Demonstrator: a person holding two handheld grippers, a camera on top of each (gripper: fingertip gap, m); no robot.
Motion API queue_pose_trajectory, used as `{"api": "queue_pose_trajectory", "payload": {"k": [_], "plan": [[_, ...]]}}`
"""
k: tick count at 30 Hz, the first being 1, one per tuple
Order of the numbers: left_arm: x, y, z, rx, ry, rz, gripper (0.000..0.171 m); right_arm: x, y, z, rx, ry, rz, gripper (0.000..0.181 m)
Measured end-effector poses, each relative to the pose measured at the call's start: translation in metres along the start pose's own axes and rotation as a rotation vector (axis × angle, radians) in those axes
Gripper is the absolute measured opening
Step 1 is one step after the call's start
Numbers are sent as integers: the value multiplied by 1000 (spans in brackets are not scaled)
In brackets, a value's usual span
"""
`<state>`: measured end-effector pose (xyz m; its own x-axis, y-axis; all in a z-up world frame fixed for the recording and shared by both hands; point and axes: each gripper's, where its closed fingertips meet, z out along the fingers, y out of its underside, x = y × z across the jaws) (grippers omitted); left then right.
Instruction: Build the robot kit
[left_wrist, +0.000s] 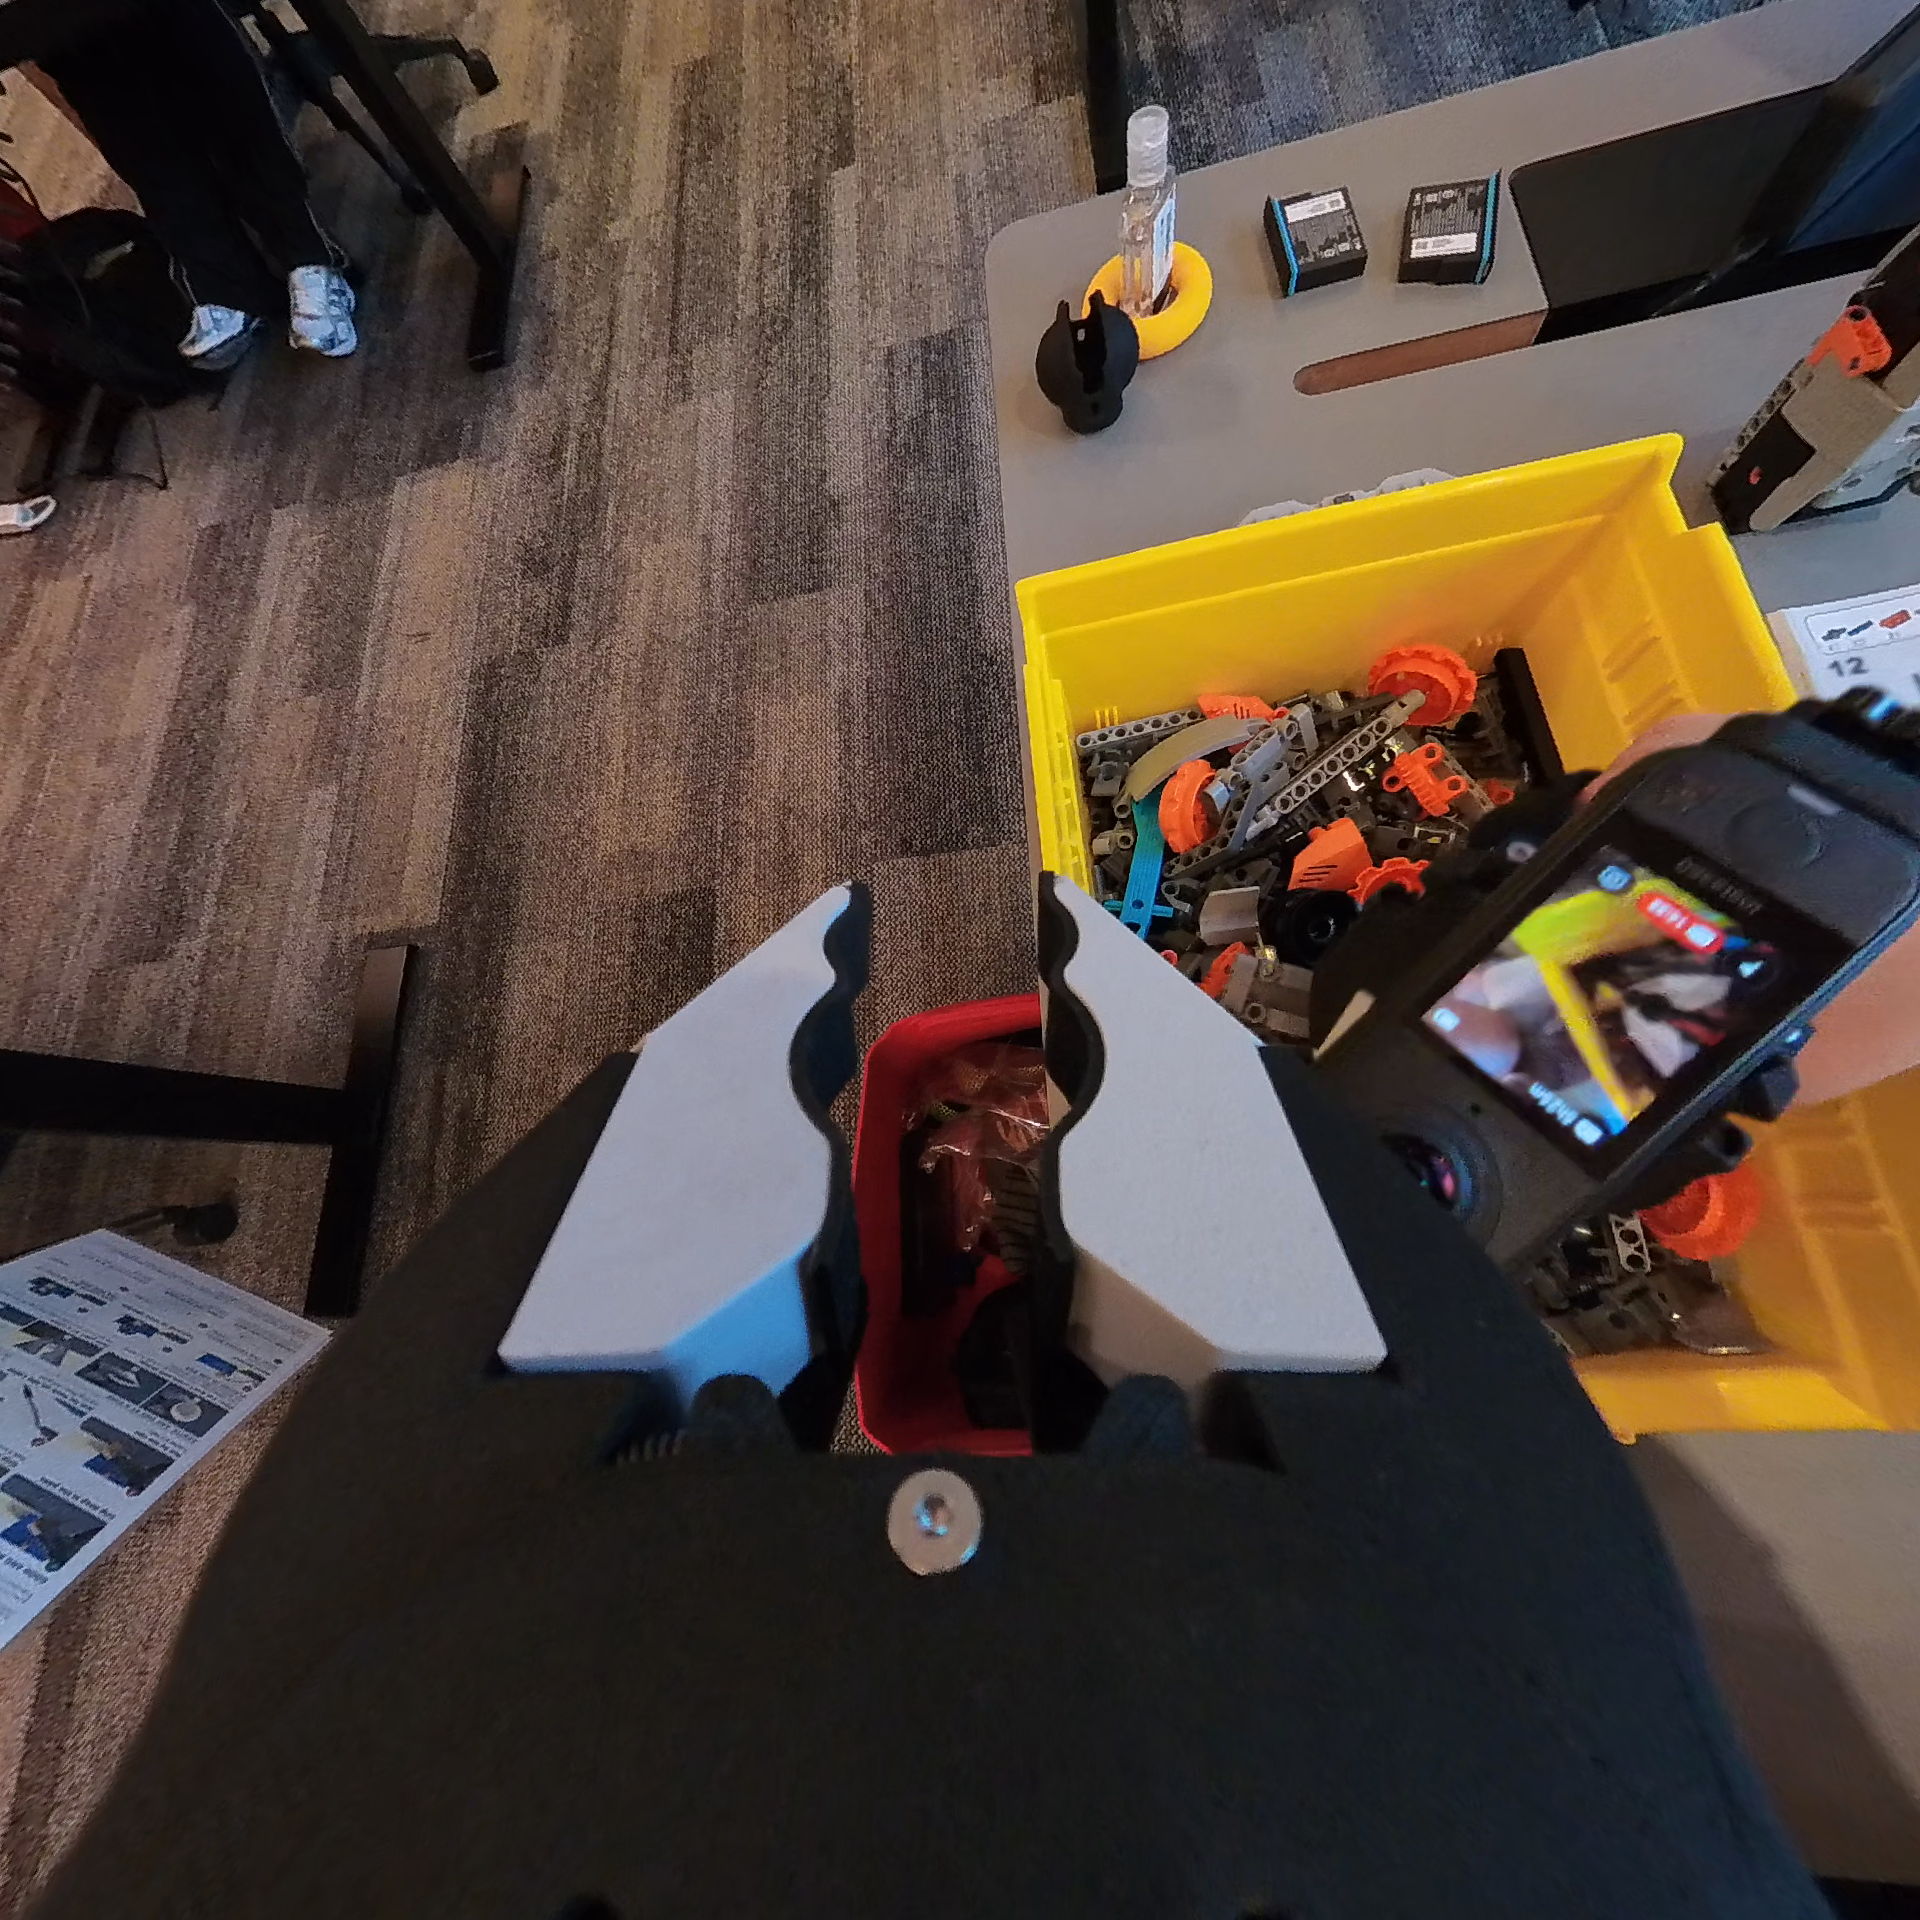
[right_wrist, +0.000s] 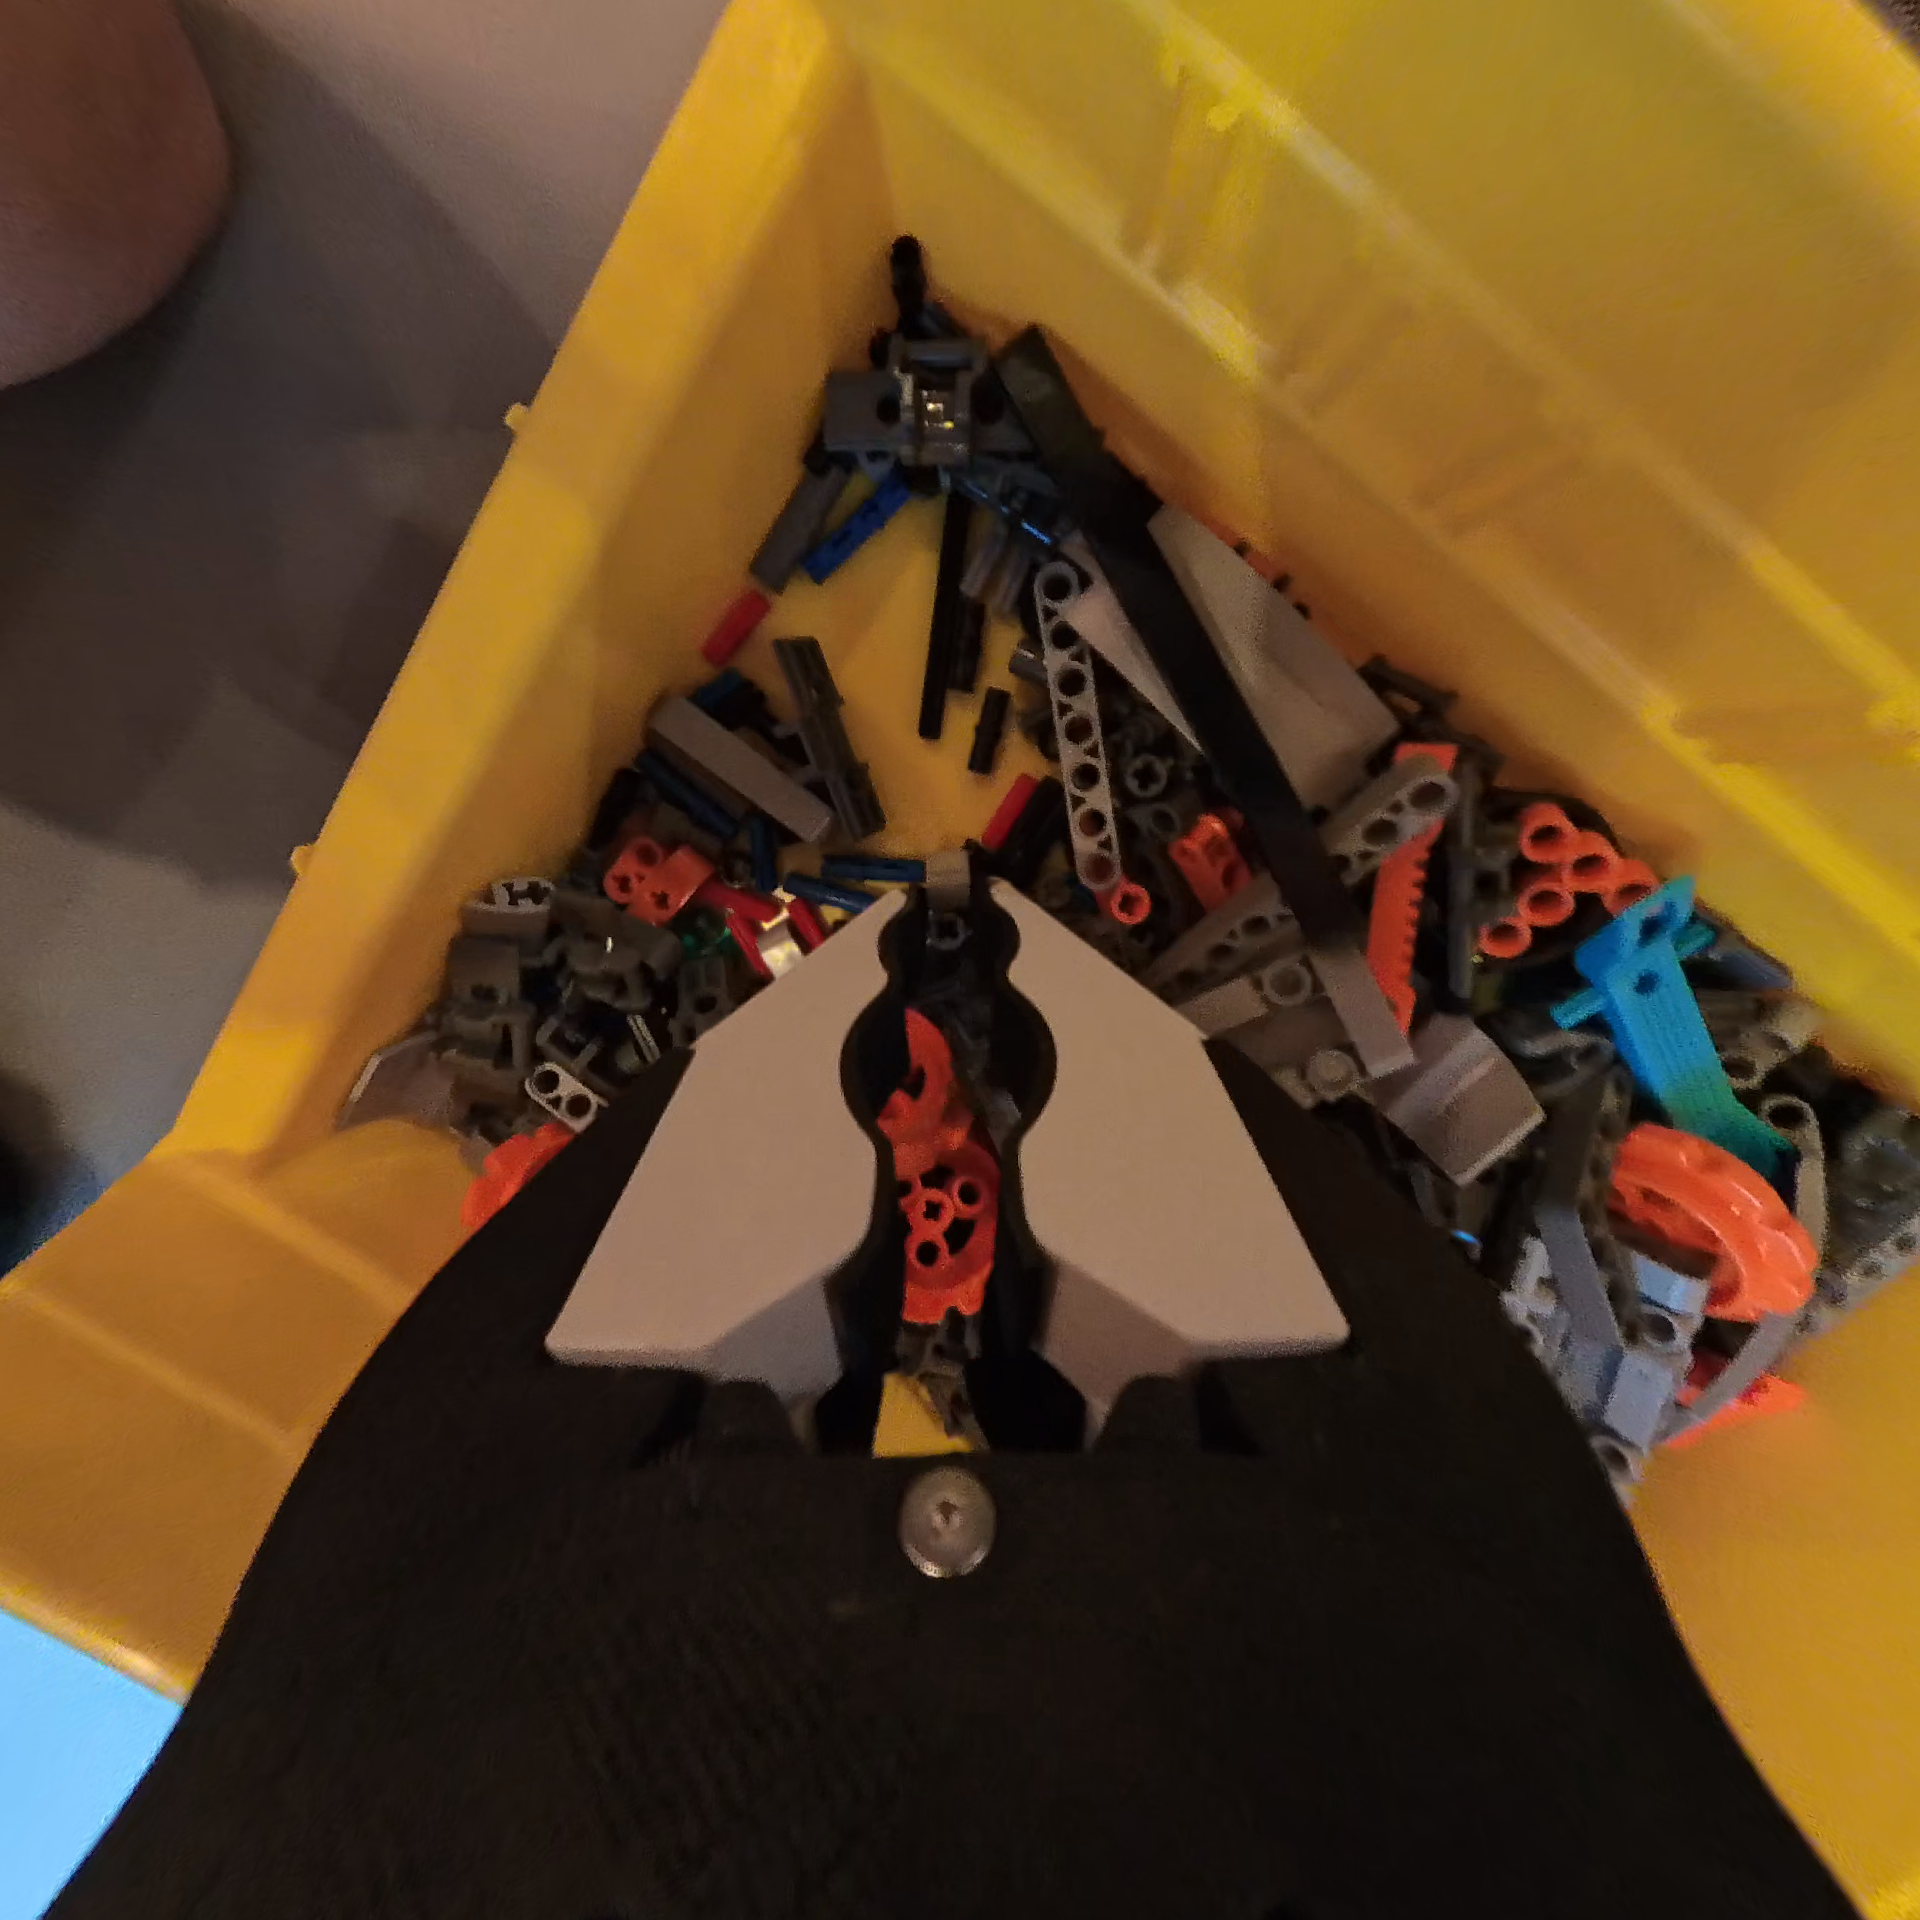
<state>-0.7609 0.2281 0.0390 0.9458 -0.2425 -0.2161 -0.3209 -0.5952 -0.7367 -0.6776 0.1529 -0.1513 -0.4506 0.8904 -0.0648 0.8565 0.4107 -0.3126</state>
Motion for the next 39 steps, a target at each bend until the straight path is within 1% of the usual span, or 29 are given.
{"api": "queue_pose_trajectory", "payload": {"k": [2,4,6,10,11,13,15,17,20,23,25,34,38,39], "plan": [[0,0,0,0,1,1,31,5,2,-7,8,28,3,11],[0,0,0,-1,2,2,31,8,5,-14,-3,50,-9,18],[1,0,0,-1,3,4,31,7,2,-21,18,57,-36,17],[1,1,0,-2,4,5,31,-19,-7,-23,71,-40,-118,13],[1,1,0,-2,5,5,31,-23,-7,-21,68,-44,-174,13],[1,1,0,-4,5,8,31,-21,-7,-14,51,7,-300,14],[1,2,0,-5,3,9,31,-20,-7,-9,40,19,-407,14],[-2,3,-1,-5,-4,0,31,-22,-7,-6,48,-4,-501,14],[-13,7,-4,-15,-43,-35,31,-19,-8,-4,45,7,-658,13],[-15,8,-5,-11,-43,-47,31,-22,-2,-2,-25,-27,-766,14],[-15,8,-4,-14,-40,-45,31,-19,-1,-1,-72,-10,-824,15],[-10,8,-2,-19,-21,-33,31,-25,0,11,-141,-72,-866,13],[-9,8,-2,-18,-17,-29,31,-25,4,10,-172,-88,-863,1],[-9,8,-2,-18,-16,-28,31,-24,7,11,-195,-92,-856,6]]}}
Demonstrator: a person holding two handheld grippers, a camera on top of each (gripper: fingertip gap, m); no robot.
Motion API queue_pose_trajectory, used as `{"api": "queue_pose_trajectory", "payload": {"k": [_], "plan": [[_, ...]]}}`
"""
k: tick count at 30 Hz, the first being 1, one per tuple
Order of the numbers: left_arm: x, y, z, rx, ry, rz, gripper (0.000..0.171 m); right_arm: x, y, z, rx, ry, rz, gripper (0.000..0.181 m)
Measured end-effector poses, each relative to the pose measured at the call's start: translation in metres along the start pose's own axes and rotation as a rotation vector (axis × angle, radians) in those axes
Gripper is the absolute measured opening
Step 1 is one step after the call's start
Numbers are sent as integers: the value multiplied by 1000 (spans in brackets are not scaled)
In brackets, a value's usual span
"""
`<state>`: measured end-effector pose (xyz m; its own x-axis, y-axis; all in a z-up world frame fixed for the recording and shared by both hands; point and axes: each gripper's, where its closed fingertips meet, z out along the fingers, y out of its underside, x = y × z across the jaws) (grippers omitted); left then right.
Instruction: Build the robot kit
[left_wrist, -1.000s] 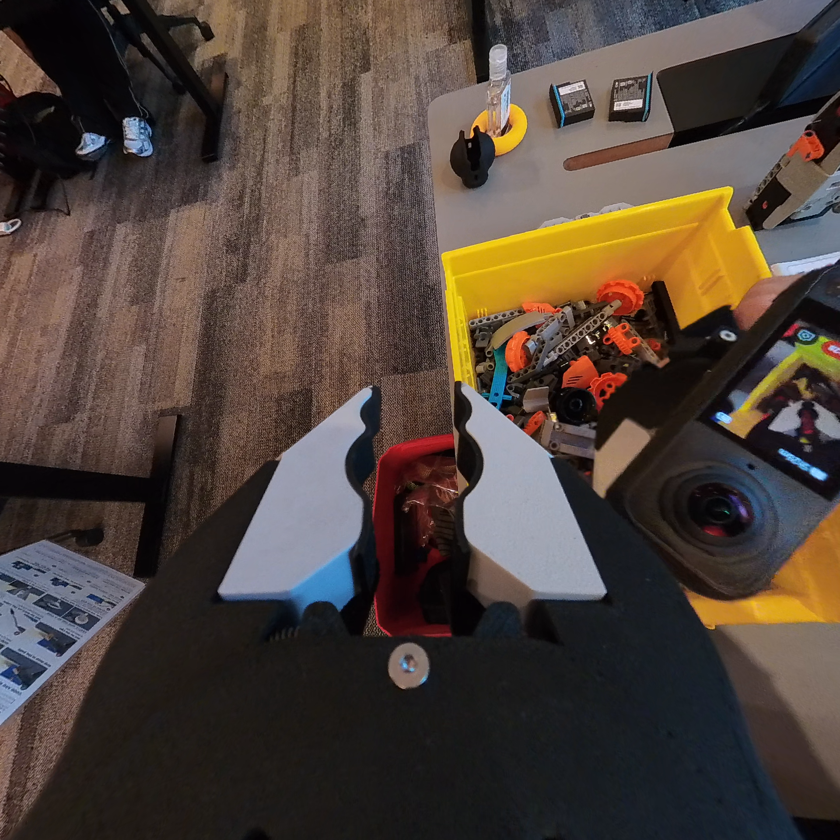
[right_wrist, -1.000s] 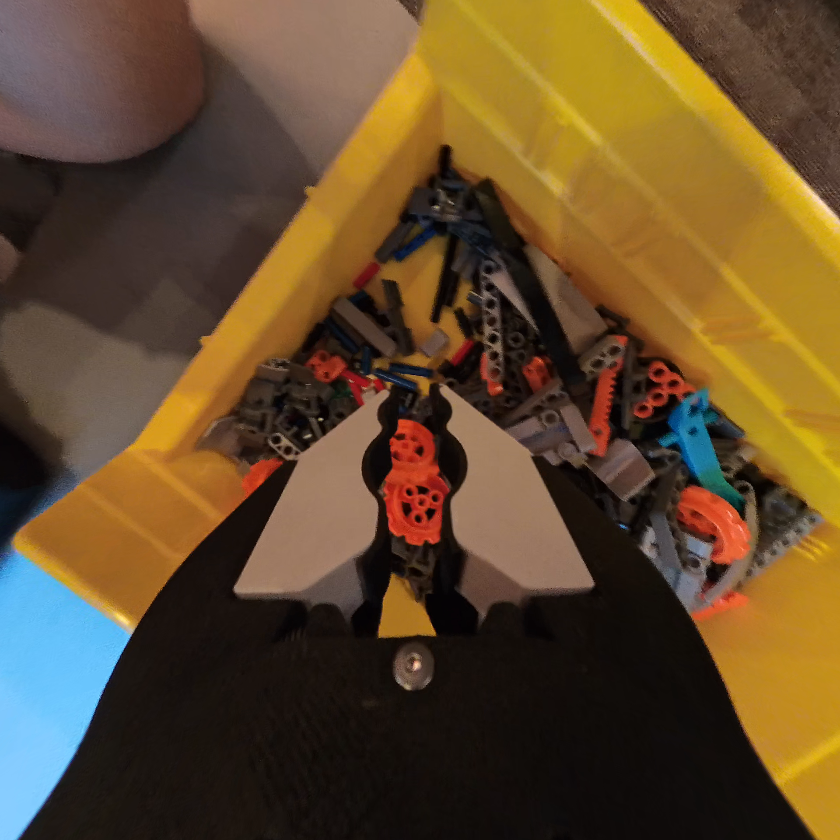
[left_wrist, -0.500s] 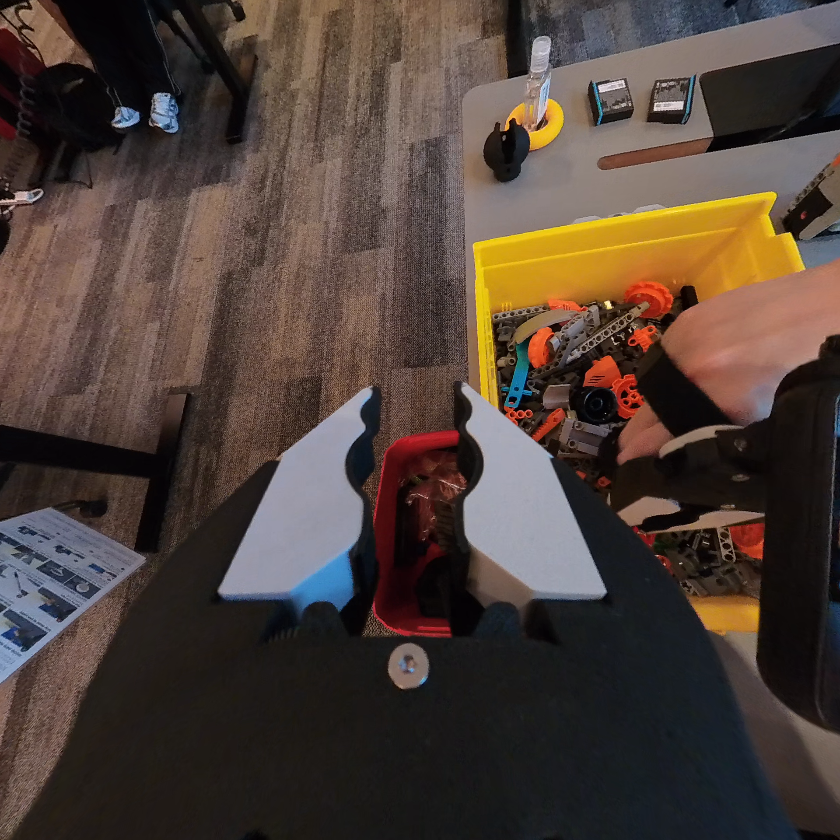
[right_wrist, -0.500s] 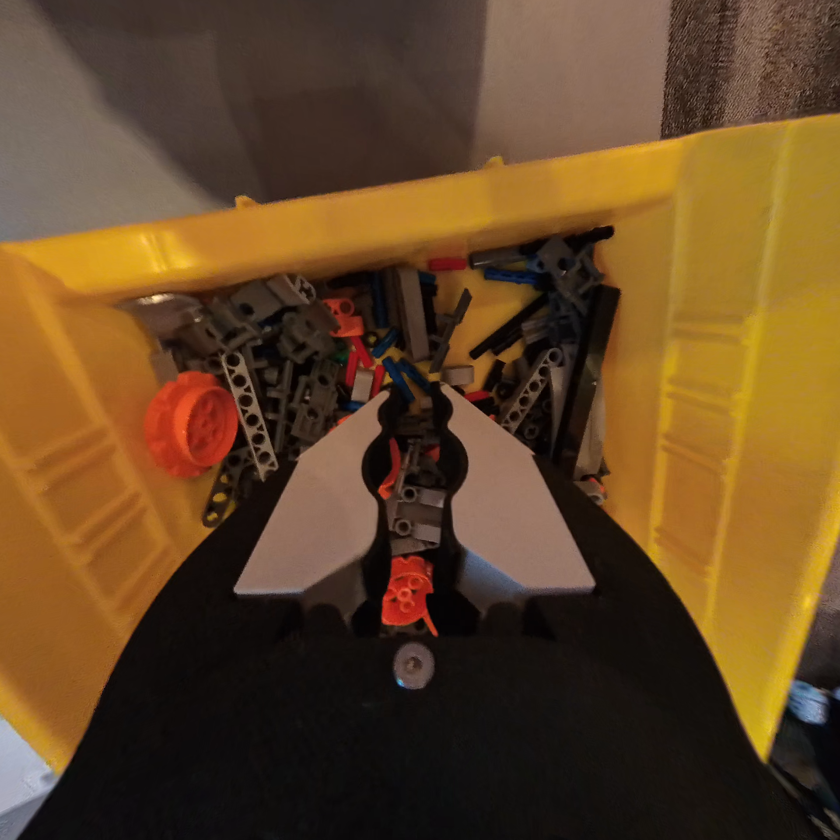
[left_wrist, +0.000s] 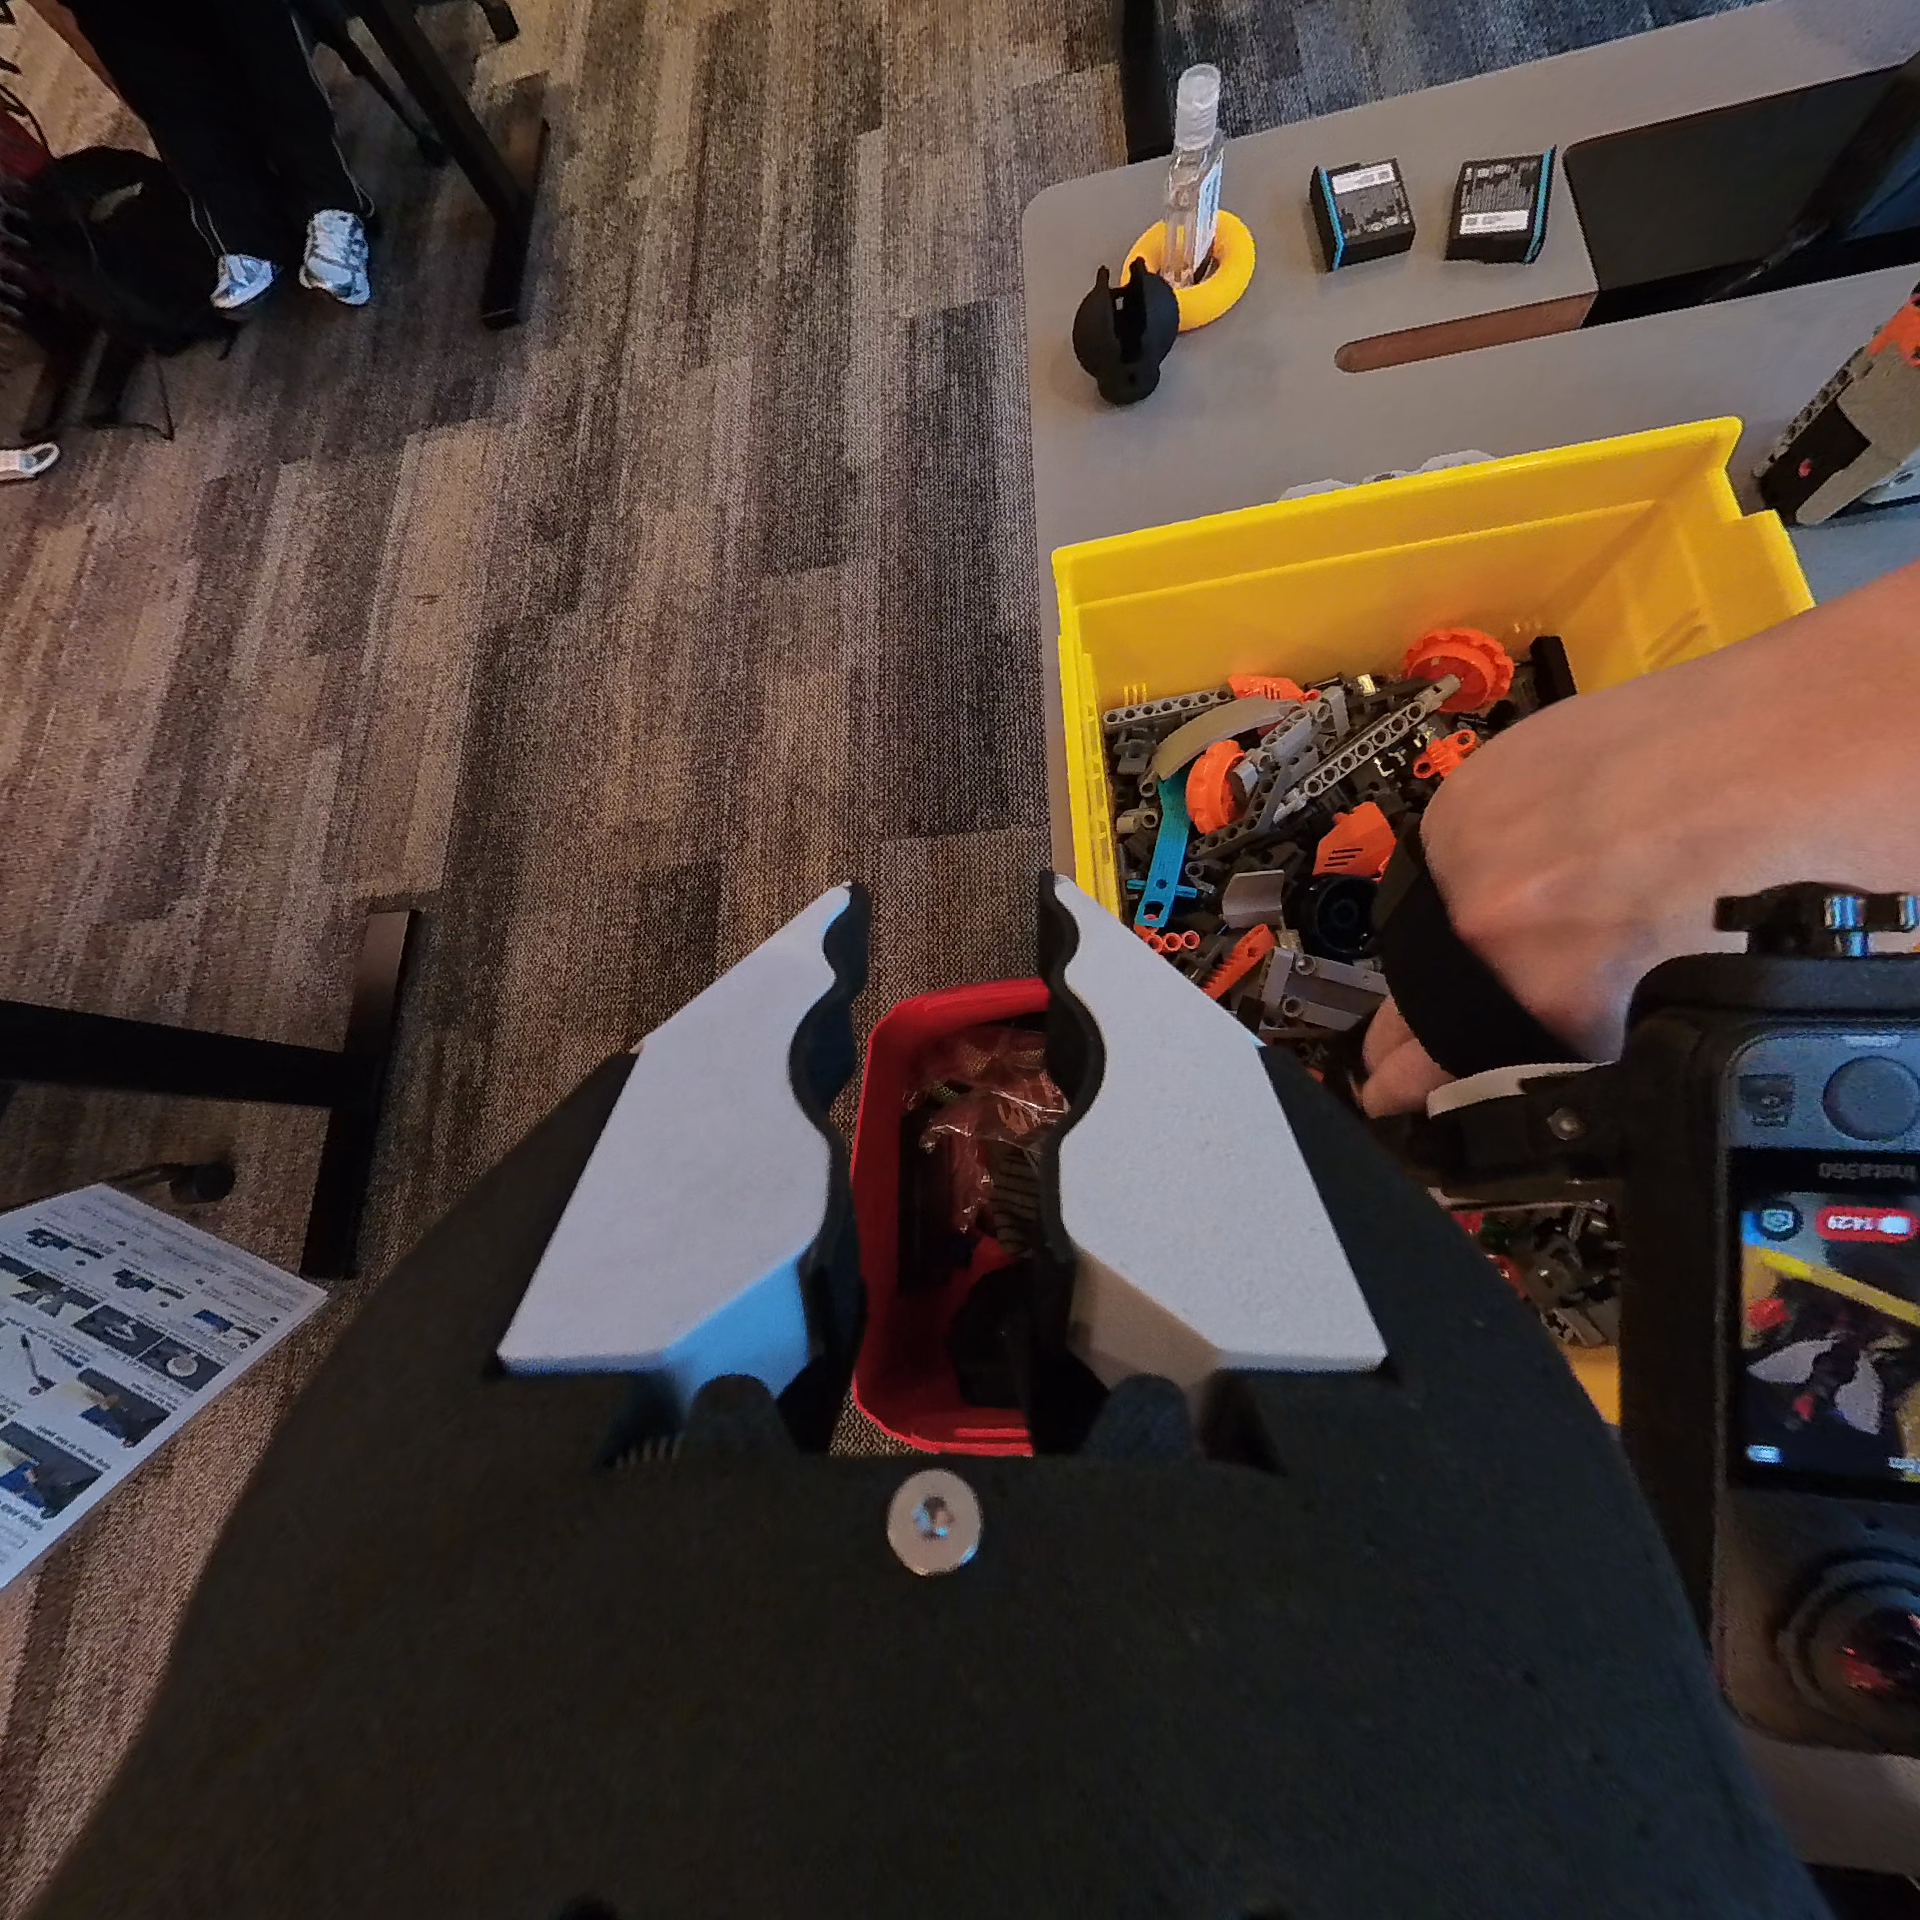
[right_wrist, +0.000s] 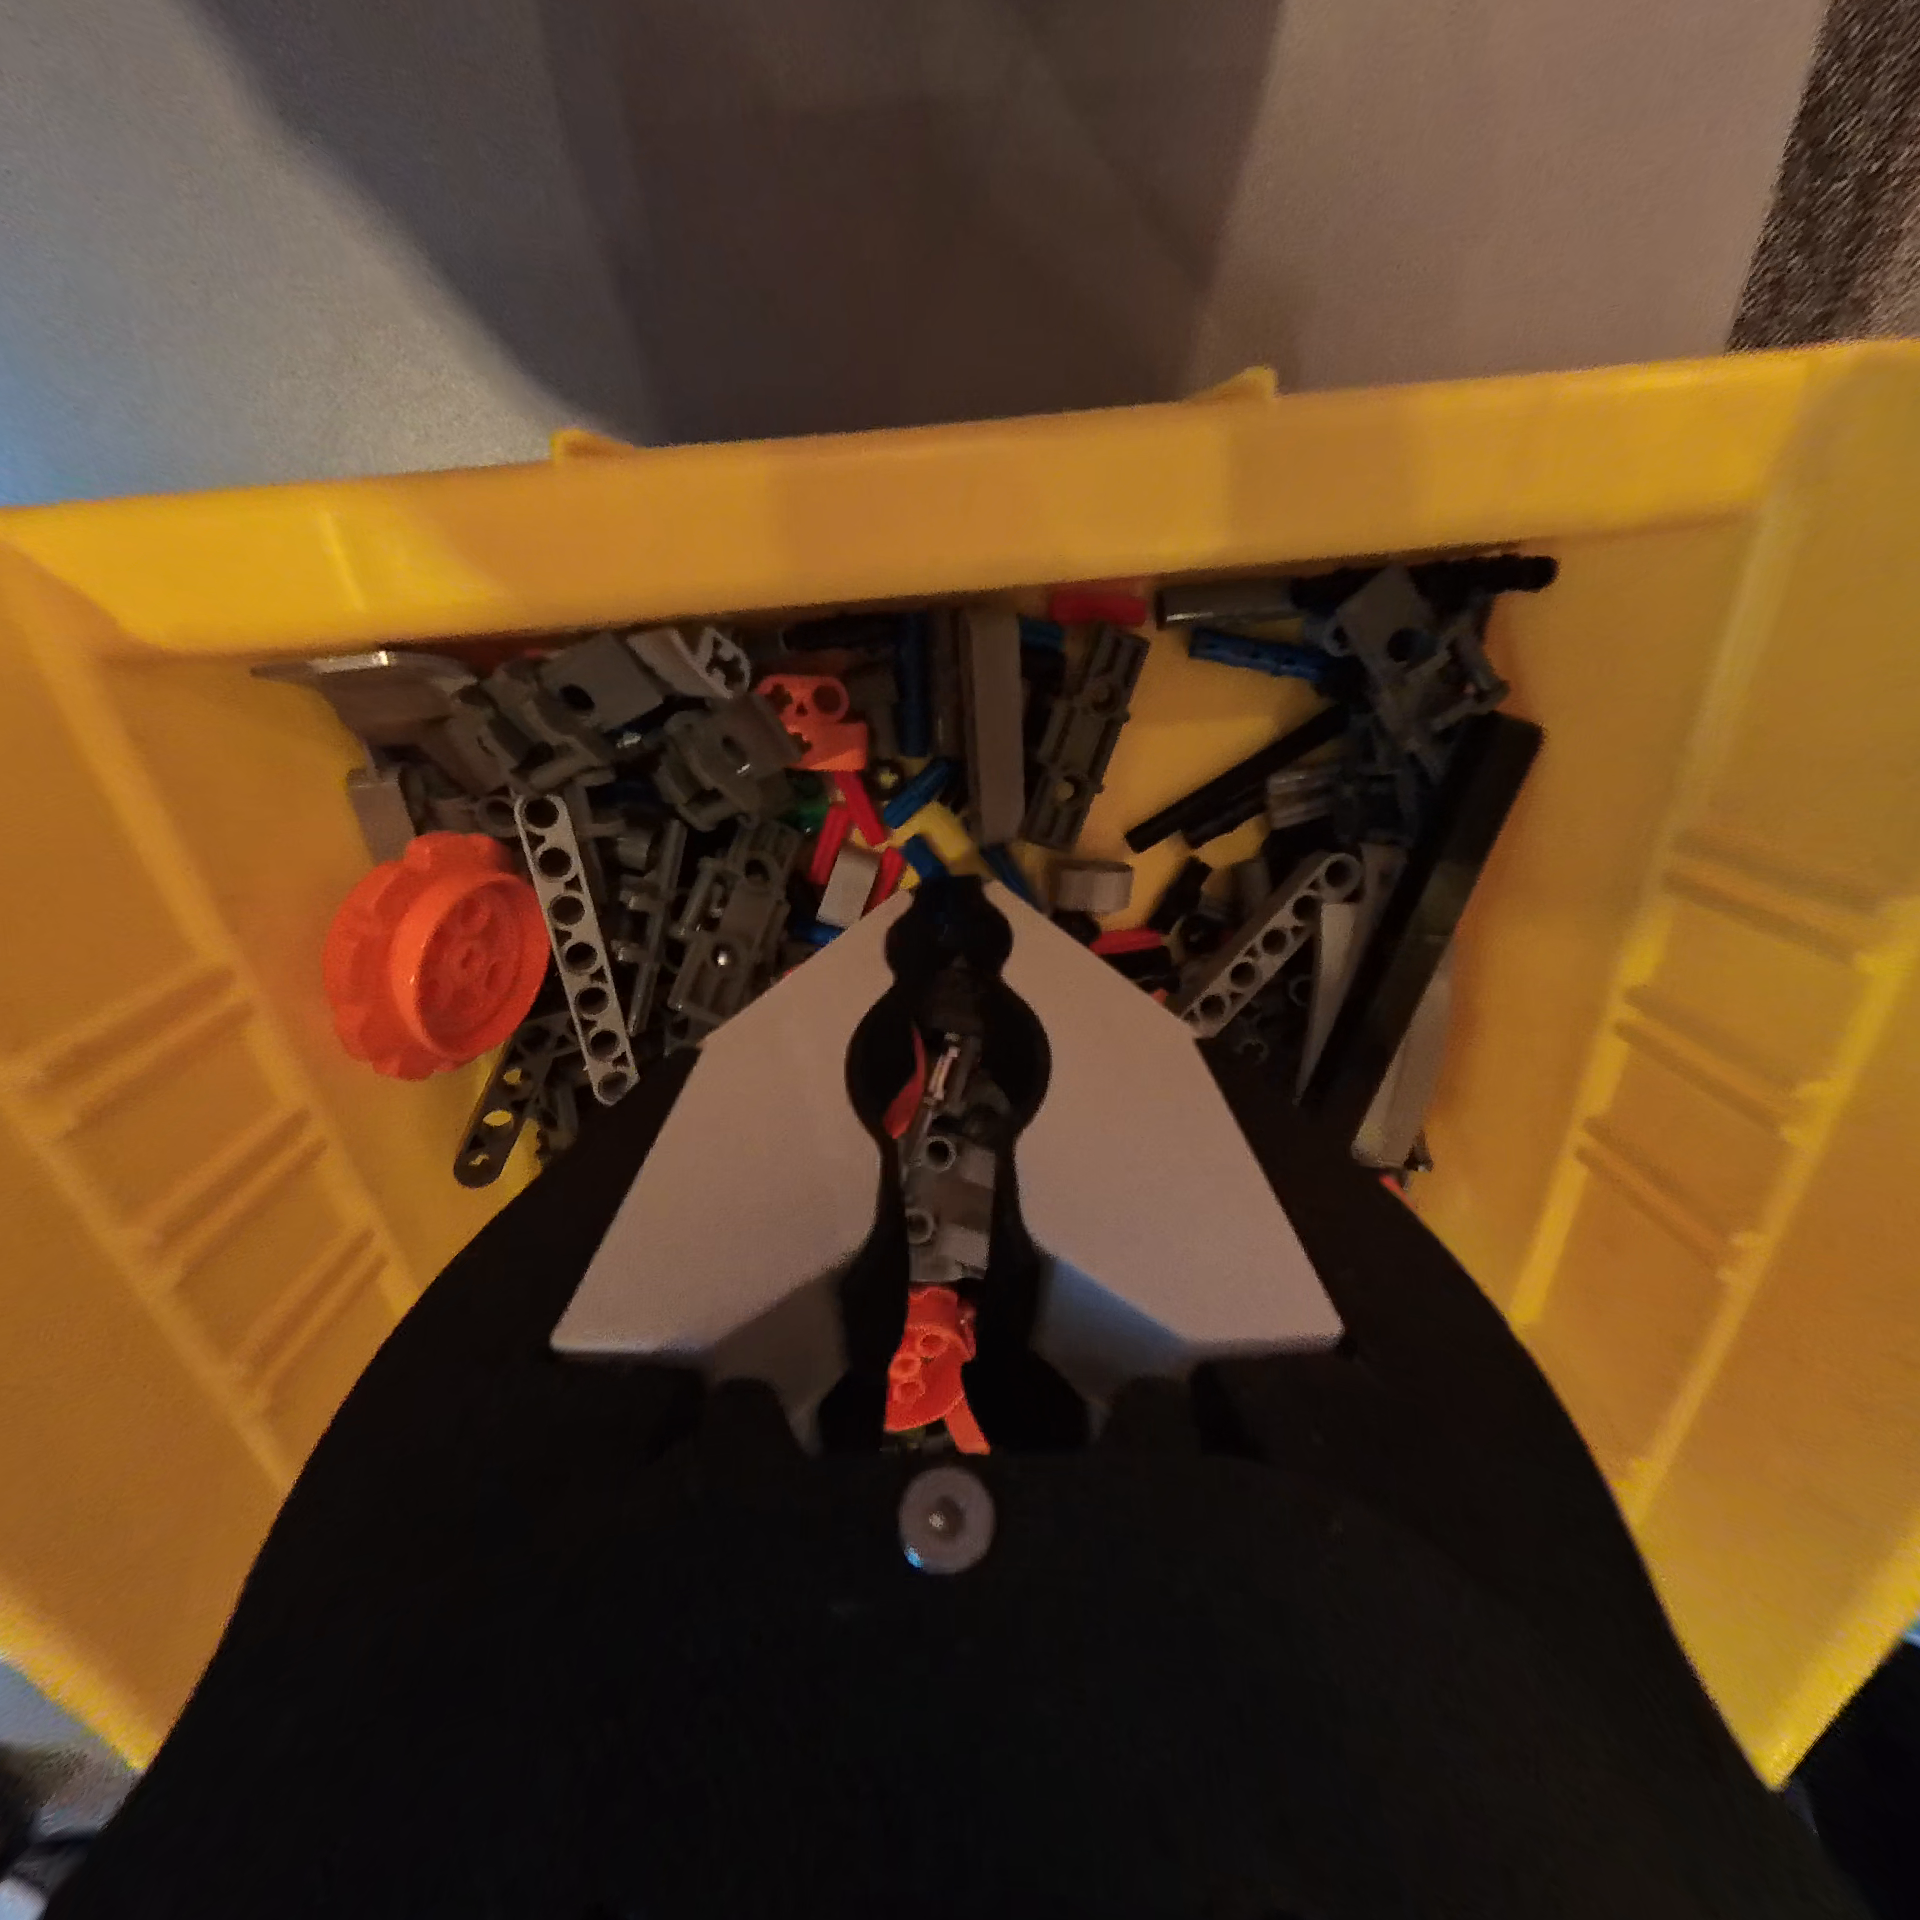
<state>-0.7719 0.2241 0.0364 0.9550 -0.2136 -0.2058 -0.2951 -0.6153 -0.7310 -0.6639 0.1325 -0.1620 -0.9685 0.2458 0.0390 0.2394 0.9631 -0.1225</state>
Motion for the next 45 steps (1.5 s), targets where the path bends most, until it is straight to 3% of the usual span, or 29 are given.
{"api": "queue_pose_trajectory", "payload": {"k": [10,17,20,23,29,33,36,41,45], "plan": [[3,-1,0,2,5,12,31,3,0,-4,55,-22,119,3],[3,-1,-1,10,16,10,31,8,-11,-75,367,161,405,2],[2,-2,-4,24,24,4,31,-26,-7,-109,556,171,733,2],[4,-4,-7,41,34,4,31,-85,7,-117,657,130,1083,2],[12,-7,-8,47,50,35,31,-195,33,-78,740,83,1680,2],[16,-8,-7,46,55,46,31,-232,30,-53,847,45,1861,2],[17,-8,-6,42,56,52,31,-253,44,-34,698,142,1878,2],[16,-8,-5,36,51,49,31,-256,37,-27,451,356,1600,2],[16,-7,-4,27,49,50,31,-259,37,-12,177,418,1423,3]]}}
